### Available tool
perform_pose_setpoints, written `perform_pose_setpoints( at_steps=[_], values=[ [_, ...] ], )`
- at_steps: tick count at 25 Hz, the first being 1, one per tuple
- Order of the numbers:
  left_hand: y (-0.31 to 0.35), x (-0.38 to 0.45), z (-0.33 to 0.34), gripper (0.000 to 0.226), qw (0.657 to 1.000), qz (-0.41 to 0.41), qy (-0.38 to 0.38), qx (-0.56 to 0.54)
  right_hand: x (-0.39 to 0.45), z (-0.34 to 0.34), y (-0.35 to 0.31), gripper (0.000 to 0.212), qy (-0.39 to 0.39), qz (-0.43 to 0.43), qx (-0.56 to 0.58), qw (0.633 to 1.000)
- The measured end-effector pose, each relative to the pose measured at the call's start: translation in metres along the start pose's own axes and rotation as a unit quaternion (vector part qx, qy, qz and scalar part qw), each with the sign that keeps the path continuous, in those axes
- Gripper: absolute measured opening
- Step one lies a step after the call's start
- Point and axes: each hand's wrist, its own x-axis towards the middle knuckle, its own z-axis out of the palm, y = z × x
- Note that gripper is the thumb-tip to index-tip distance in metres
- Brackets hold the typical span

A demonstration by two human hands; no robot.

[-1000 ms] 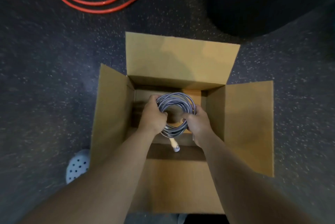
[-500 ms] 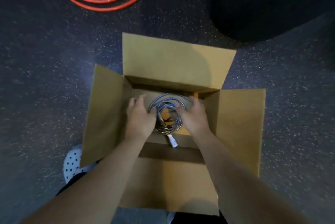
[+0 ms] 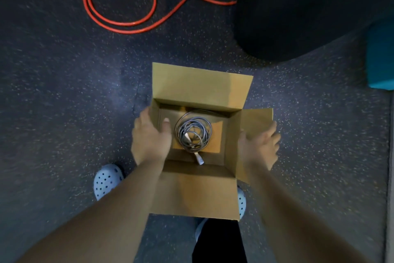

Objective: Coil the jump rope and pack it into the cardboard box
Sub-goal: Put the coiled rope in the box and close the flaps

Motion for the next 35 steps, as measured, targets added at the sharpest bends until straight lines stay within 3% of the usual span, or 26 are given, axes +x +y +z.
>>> perform_pose_setpoints(
  at_steps=[2,4,6,8,13,16,18,20,22,23,25,26,28,31,33,35],
  values=[
    [0.009,-0.008,0.020,0.055,0.999,0.036,-0.024,0.030,-0.018,0.018,-0.015,0.082,0.023,-0.079,0.024,0.996],
    [0.009,-0.007,0.041,0.049,0.994,0.068,-0.062,0.065,-0.034,0.044,-0.029,0.072,-0.006,-0.167,0.026,0.986],
    [-0.002,0.001,0.059,0.040,0.985,0.109,-0.082,0.109,-0.038,0.077,-0.039,0.068,-0.054,-0.195,-0.003,0.979],
    [-0.021,0.012,0.072,0.046,0.964,0.166,-0.093,0.183,-0.033,0.106,-0.037,0.066,-0.084,-0.202,-0.074,0.973],
    [-0.054,0.025,0.070,0.073,0.883,0.279,-0.161,0.341,-0.015,0.114,-0.019,0.059,-0.119,-0.279,-0.258,0.917],
    [-0.048,0.003,0.031,0.099,0.852,0.304,-0.285,0.318,0.001,0.075,-0.041,0.044,-0.066,-0.366,-0.238,0.897],
    [-0.049,-0.025,0.013,0.116,0.790,0.359,-0.389,0.309,0.012,0.048,-0.069,0.049,0.027,-0.411,-0.185,0.892],
    [-0.057,-0.058,0.010,0.123,0.727,0.467,-0.399,0.307,0.026,0.031,-0.104,0.065,0.062,-0.433,-0.174,0.882],
    [-0.068,-0.084,0.019,0.110,0.632,0.542,-0.391,0.392,0.040,0.026,-0.136,0.078,0.019,-0.422,-0.209,0.882],
    [-0.069,-0.083,0.021,0.101,0.611,0.561,-0.377,0.411,0.047,0.026,-0.146,0.079,-0.001,-0.417,-0.240,0.877],
    [-0.061,-0.065,0.016,0.083,0.631,0.559,-0.335,0.421,0.053,0.028,-0.152,0.070,-0.023,-0.418,-0.280,0.864],
    [-0.058,-0.056,0.010,0.078,0.643,0.541,-0.352,0.412,0.052,0.027,-0.151,0.063,-0.025,-0.424,-0.281,0.861],
    [-0.061,-0.047,0.001,0.086,0.620,0.554,-0.401,0.384,0.045,0.023,-0.145,0.051,-0.015,-0.435,-0.264,0.861],
    [-0.103,-0.070,0.011,0.093,0.538,0.572,-0.424,0.451,0.032,0.019,-0.132,0.041,0.002,-0.449,-0.254,0.857],
    [-0.124,-0.083,0.020,0.074,0.495,0.562,-0.430,0.505,0.023,0.020,-0.126,0.038,-0.002,-0.452,-0.255,0.855],
    [-0.113,-0.074,0.018,0.052,0.529,0.576,-0.370,0.501,0.015,0.022,-0.119,0.038,-0.006,-0.450,-0.253,0.856]
  ],
)
